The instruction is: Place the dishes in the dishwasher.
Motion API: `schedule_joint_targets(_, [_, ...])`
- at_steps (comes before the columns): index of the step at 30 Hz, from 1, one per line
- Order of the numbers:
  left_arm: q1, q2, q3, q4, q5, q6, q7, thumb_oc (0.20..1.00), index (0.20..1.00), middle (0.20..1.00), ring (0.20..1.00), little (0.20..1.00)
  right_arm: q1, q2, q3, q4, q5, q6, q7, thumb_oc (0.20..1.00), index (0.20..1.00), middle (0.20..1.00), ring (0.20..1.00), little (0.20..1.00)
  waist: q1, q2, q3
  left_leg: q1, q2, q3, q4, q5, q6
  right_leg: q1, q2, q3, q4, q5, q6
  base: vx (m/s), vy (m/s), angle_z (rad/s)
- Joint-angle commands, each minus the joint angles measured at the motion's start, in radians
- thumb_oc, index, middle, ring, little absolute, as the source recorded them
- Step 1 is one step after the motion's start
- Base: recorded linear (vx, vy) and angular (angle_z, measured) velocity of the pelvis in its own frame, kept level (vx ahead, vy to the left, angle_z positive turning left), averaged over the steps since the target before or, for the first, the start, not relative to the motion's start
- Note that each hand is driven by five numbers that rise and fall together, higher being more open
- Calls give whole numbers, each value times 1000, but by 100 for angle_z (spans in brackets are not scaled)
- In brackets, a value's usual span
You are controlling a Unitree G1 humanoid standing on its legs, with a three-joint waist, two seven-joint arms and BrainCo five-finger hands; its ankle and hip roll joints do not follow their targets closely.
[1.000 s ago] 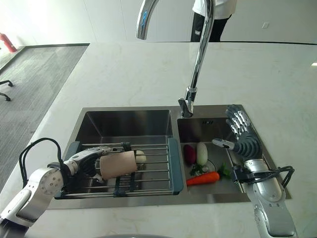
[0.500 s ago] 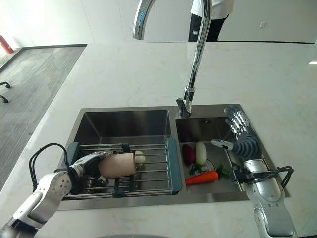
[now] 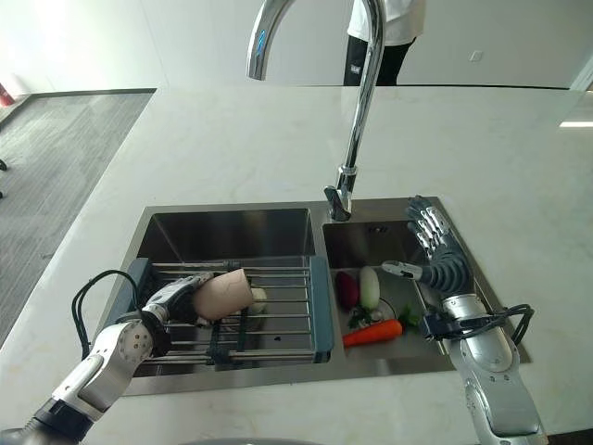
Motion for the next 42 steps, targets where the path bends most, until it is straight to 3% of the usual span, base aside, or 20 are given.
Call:
schedule_joint_targets(1, [-88, 2, -61, 75, 20, -27, -1, 200, 200, 200, 200, 200, -96, -36, -31, -31, -9, -50, 4, 1000, 1000, 1000, 1000, 1000, -20, 27, 10, 57, 45, 5, 4, -83, -4, 49, 0, 33, 6, -46, 60, 0, 0, 0])
schedule_joint_targets(10, [-94, 9, -51, 22, -122, -105, 26, 200, 200, 200, 200, 200, -98, -38, -18, -28, -29, -58, -10, 1000, 1000, 1000, 1000, 1000, -19, 30, 16, 64, 43, 7, 4, -85, -2, 53, 0, 32, 6, -43, 61, -3, -7, 0])
schedule_joint_targets(11, [-61, 42, 18, -43, -209, -172, 59, 200, 200, 200, 200, 200, -77, -50, -44, -24, -20, -73, -13, 1000, 1000, 1000, 1000, 1000, -11, 32, 20, 68, 39, 2, 4, -87, -1, 55, 2, 32, 6, -43, 61, -30, -84, -1])
schedule_joint_targets(14, [-8, 50, 109, -92, -325, -240, 109, 200, 200, 200, 200, 200, -49, -48, -69, -28, -23, -81, -25, 1000, 1000, 1000, 1000, 1000, 0, 34, 21, 69, 40, -3, 4, -86, -2, 58, 4, 29, 6, -46, 56, -8, -71, -1])
schedule_joint_targets(17, [135, 31, 301, -189, -451, -381, 167, 200, 200, 200, 200, 200, 29, -16, -131, -43, -27, -110, 0, 1000, 1000, 1000, 1000, 1000, 18, 37, 19, 75, 48, -3, 4, -88, -6, 66, 10, 24, 6, -59, 46, -7, -112, 2])
schedule_joint_targets(20, [195, 13, 409, -206, -477, -422, 327, 200, 200, 200, 200, 200, 60, -5, -155, -51, -21, -128, 16, 1000, 1000, 1000, 1000, 1000, 26, 33, 14, 76, 58, 2, 4, -82, -12, 66, 18, 18, 6, -67, 35, -62, -152, 4])
schedule_joint_targets(23, [270, -30, 510, -228, -528, -485, 383, 200, 200, 200, 200, 200, 84, 22, -185, -56, -17, -139, 30, 1000, 1000, 1000, 1000, 1000, 38, 33, 4, 50, 97, 11, 4, -37, -47, 57, 35, -4, 6, -79, 16, -146, -218, 21])
schedule_joint_targets(25, [275, -44, 515, -243, -561, -533, 387, 200, 200, 200, 200, 200, 79, 15, -195, -68, -20, -124, 7, 1000, 1000, 1000, 1000, 1000, 49, 36, 14, 15, 118, 1, 4, -8, -73, 56, 49, -7, 6, -87, 9, -379, -116, 33])
schedule_joint_targets(26, [250, -62, 492, -262, -571, -567, 424, 200, 200, 200, 200, 200, 5, -38, -180, -35, -7, -113, -16, 1000, 1000, 1000, 1000, 1000, 69, 23, 40, 32, 71, -13, 101, -33, -42, 42, 49, 13, 6, -84, -11, -656, -72, 20])
schedule_joint_targets(27, [220, -68, 473, -270, -587, -567, 422, 200, 200, 200, 200, 200, -10, -57, -181, -24, 10, -126, -27, 1000, 1000, 1000, 1000, 1000, 69, -3, 55, -21, 79, 22, 302, -31, -41, 35, 32, -11, 6, -71, -26, -753, -55, -11])
schedule_joint_targets(28, [195, -75, 462, -270, -587, -573, 417, 200, 200, 200, 200, 200, -17, -63, -184, -12, 15, -141, -33, 1000, 1000, 1000, 1000, 1000, 66, -15, 62, -56, 79, 11, 450, -48, -42, 21, 26, -24, 6, -59, -36, -630, 12, -10])
schedule_joint_targets(30, [151, -92, 433, -273, -572, -570, 424, 200, 200, 200, 200, 200, -33, -63, -176, -2, 1, -167, -46, 1000, 1000, 1000, 1000, 1000, 52, -17, 76, -65, 27, -53, 583, -132, -20, -15, 19, -29, 6, -25, -32, -537, 249, 41])
schedule_joint_targets(31, [129, -106, 409, -266, -567, -574, 438, 200, 200, 200, 200, 200, -42, -62, -171, -14, -16, -166, -49, 1000, 1000, 1000, 1000, 1000, 29, -2, 80, -18, -22, -75, 565, -194, -5, -53, 13, -27, 6, 11, -19, -454, 531, 31])
schedule_joint_targets(32, [119, -103, 395, -245, -564, -588, 440, 200, 200, 200, 200, 200, -60, -56, -156, -6, -34, -159, -50, 1000, 1000, 1000, 1000, 1000, -6, 23, 75, 83, -36, -27, 395, -232, 10, -97, 16, -25, 8, 56, 6, -429, 606, 5])
schedule_joint_targets(33, [106, -95, 389, -235, -565, -589, 435, 200, 200, 200, 200, 200, -67, -47, -149, -6, -47, -154, -53, 1000, 1000, 1000, 1000, 1000, -18, 27, 77, 141, -75, -38, 288, -297, 36, -136, 6, -19, 14, 95, 36, -301, 478, 8])
schedule_joint_targets(34, [98, -87, 391, -235, -569, -586, 423, 200, 200, 200, 200, 200, -63, -45, -151, -11, -53, -153, -63, 1000, 1000, 1000, 1000, 1000, -17, 30, 84, 168, -103, -79, 215, -312, 49, -175, 1, -10, 14, 126, 62, -436, 384, 38])
schedule_joint_targets(35, [95, -74, 411, -251, -588, -583, 380, 200, 200, 200, 200, 200, -39, -36, -177, -11, -30, -164, -65, 1000, 1000, 1000, 1000, 1000, -14, 20, 88, 173, -138, -124, 139, -316, 73, -226, -6, 1, 11, 151, 90, -446, 290, 35])
schedule_joint_targets(39, [121, -73, 421, -257, -596, -591, 361, 200, 200, 200, 200, 200, -15, 1, -207, -23, -33, -168, -54, 1000, 1000, 1000, 1000, 1000, -12, 18, 113, 172, -159, -142, 64, -277, 93, -254, 4, -6, 47, 152, 76, -369, 212, 28])
schedule_joint_targets(42, [140, -72, 448, -264, -583, -625, 351, 200, 200, 200, 200, 200, 3, 27, -225, -51, 11, -181, -46, 1000, 1000, 1000, 1000, 1000, -10, 28, 111, 153, -143, -133, 8, -229, 113, -247, 15, 39, 213, 67, 59, -301, 120, 17])
